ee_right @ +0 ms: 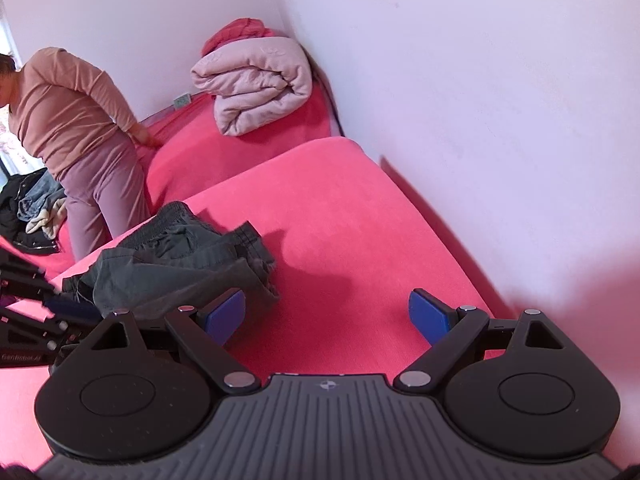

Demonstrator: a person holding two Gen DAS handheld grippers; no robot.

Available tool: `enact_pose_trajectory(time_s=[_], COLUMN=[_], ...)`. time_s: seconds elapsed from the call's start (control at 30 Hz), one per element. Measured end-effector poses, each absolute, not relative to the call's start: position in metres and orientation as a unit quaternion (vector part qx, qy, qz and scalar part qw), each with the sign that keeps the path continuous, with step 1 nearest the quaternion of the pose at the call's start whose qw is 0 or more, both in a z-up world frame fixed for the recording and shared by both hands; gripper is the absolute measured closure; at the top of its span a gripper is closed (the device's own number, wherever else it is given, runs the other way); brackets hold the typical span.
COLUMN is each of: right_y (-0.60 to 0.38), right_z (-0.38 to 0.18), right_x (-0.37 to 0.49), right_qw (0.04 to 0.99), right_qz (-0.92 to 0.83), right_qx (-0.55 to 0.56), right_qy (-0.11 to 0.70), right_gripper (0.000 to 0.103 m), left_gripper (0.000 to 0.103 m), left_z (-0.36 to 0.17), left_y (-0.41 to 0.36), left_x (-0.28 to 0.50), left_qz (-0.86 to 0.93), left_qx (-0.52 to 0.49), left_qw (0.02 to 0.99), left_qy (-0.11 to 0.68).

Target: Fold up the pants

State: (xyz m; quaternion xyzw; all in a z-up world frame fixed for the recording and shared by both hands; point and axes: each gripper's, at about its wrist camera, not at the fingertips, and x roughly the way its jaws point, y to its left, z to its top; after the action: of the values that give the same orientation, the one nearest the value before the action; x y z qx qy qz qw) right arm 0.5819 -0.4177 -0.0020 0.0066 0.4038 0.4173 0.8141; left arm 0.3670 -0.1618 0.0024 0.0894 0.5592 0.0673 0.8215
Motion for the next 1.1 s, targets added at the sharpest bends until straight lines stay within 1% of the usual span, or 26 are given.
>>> enact_pose_trajectory(time_s=[0.13, 0.17, 0.2, 0.43, 0.8, 1.1], right_y=[-0.402, -0.399, -0.396, -0.381, -0.386, -0.365], right_z=[-0.003, -0.004, -0.005, -0.006, -0.003, -0.001], right_x=[0.588, 0.589, 0.589, 0.588, 0.593, 0.605], right_qw=[0.808, 0.807, 0.805, 0.796, 0.798, 0.786], right_qz=[0.431, 0.433, 0.435, 0.451, 0.453, 0.476], right_qx=[-0.001, -0.002, -0.003, -0.011, -0.014, -0.013], right_qy=[0.403, 0.402, 0.403, 0.404, 0.398, 0.393], right_gripper=[0.012, 0.012, 0.012, 0.012, 0.012, 0.012], left_gripper=[0.023, 0.029, 0.029, 0.029, 0.029, 0.03], left_z=[-0.004, -0.005, -0.006, -0.006, -0.009, -0.009], left_y=[-0.153, -0.152, -0.152, -0.164, -0.172, -0.162], left_x=[0.356, 0.357, 0.357, 0.368, 0.381, 0.365], left_qz=[0.085, 0.087, 0.087, 0.075, 0.064, 0.088], left_qx=[0.078, 0.075, 0.072, 0.083, 0.091, 0.051], left_qw=[0.812, 0.81, 0.81, 0.812, 0.811, 0.809], left_qy=[0.572, 0.575, 0.576, 0.573, 0.574, 0.578])
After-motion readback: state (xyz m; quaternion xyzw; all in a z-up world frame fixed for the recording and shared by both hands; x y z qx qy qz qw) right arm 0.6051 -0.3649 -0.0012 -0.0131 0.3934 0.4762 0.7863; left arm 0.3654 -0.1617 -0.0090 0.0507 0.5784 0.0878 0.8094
